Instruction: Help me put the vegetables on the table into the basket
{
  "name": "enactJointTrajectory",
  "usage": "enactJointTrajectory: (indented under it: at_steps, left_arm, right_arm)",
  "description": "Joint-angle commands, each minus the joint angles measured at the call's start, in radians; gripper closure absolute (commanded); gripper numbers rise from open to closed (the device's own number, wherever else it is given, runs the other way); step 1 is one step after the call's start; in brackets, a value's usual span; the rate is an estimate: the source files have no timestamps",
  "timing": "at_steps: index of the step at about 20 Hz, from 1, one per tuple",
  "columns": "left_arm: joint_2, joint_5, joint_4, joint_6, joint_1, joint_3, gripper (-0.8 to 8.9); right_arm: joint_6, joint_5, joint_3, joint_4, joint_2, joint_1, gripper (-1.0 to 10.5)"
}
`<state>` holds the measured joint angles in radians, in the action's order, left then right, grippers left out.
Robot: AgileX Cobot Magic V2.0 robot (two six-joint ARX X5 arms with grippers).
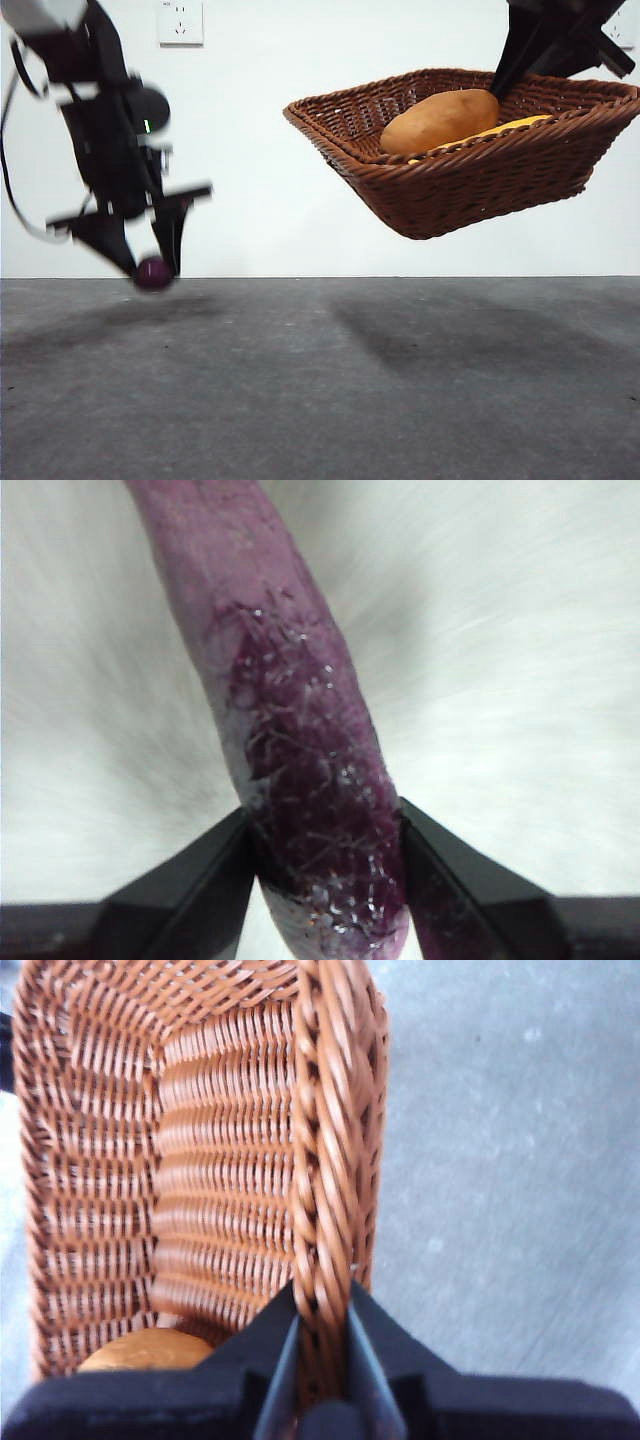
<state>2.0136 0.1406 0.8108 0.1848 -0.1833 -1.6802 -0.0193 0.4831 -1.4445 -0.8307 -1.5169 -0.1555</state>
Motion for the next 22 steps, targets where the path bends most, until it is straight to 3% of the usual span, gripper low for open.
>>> enactJointTrajectory:
  at_steps: [1,5,11,15,20,22]
  left_arm:
    - [-0.128,0.048,0.004,-0.106,0.010,0.003,8.21]
    - [-0.368,0.184,0.101,-0.200,-0.020,0.003,8.21]
    - [-0.486,0.248,0.148,-0.184,-0.298,0.007,8.22]
    - [-0.436,0.226,0.026,-0.051,-0.451,0.074,8.22]
    - [-0.299,0.235,-0.094,0.116,-0.503,0.108,8.22]
    - [-0.253,0.282,-0.131,0.189,-0.502,0.108,8.22]
  right_arm:
    - [0.068,0.007,0.066,0.060,0.002,-0.001,9.6]
    - [0.190,0.006,0.204,0.217,0.002,-0.017,9.6]
    - [0.328,-0.040,0.352,0.410,0.002,-0.108,9.6]
    - [0.360,-0.031,0.363,0.441,0.002,-0.114,9.6]
    - [0.354,-0.026,0.363,0.437,0.002,-0.114,9.6]
    - [0.347,-0.027,0.363,0.436,0.002,-0.114,9.6]
